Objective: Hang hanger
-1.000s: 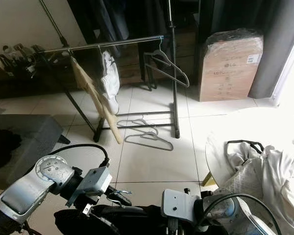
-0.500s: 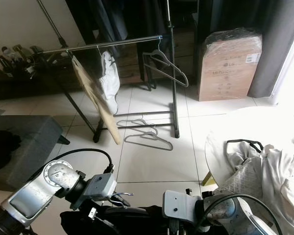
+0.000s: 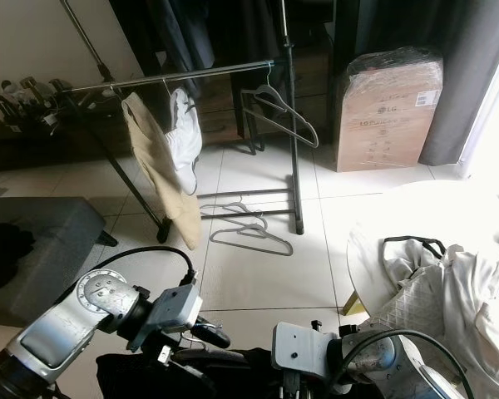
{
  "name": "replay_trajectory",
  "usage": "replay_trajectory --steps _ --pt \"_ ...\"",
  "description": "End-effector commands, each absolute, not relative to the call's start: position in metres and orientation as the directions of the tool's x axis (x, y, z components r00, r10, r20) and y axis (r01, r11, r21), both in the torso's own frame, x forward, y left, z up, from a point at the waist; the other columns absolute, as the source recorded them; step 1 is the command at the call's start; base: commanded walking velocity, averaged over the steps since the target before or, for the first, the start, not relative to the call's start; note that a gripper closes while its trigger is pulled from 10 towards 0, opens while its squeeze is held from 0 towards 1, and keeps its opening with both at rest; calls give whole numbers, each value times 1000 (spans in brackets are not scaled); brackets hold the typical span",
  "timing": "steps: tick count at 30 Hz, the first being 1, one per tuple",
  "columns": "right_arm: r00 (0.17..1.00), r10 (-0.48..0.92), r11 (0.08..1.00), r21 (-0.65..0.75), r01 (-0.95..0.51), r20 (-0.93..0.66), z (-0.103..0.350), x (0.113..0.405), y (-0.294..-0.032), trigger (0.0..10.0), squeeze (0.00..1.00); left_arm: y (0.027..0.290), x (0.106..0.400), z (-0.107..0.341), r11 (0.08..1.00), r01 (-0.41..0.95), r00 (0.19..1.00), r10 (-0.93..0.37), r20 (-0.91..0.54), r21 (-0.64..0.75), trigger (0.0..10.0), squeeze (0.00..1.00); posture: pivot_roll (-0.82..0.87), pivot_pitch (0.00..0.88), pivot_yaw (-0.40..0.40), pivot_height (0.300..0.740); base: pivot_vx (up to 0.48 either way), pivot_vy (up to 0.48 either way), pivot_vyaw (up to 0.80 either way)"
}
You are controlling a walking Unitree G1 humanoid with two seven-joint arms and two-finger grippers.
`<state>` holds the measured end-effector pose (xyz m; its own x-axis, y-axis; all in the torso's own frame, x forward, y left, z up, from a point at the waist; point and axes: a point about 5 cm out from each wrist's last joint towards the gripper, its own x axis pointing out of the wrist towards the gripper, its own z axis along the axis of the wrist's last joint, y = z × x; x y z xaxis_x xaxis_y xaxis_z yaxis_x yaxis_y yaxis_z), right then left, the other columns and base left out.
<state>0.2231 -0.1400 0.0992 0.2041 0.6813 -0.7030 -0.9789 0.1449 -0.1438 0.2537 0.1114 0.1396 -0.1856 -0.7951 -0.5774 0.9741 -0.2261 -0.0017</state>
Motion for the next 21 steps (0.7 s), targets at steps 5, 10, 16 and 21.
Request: replay_trajectory --steps 5,10,16,21 --pt "198 727 109 -174 -979 -657 108 223 -129 0 0 125 269 154 -147 985 -63 -799 -598 92 10000 0 -191 133 184 740 0 0 0" --pt "195 726 109 -169 -980 -660 107 223 -130 0 0 130 270 167 -136 989 -77 -825 -559 65 10000 0 -187 133 183 740 0 0 0" --pt "192 725 107 -168 -980 -662 106 223 -130 0 0 137 267 168 -199 980 -154 -798 -583 13 10000 0 -189 132 185 740 0 0 0" --pt "193 723 110 -166 -980 -663 106 223 -130 0 0 135 261 166 -234 972 -204 -792 -576 -23 10000 0 -192 133 184 740 0 0 0"
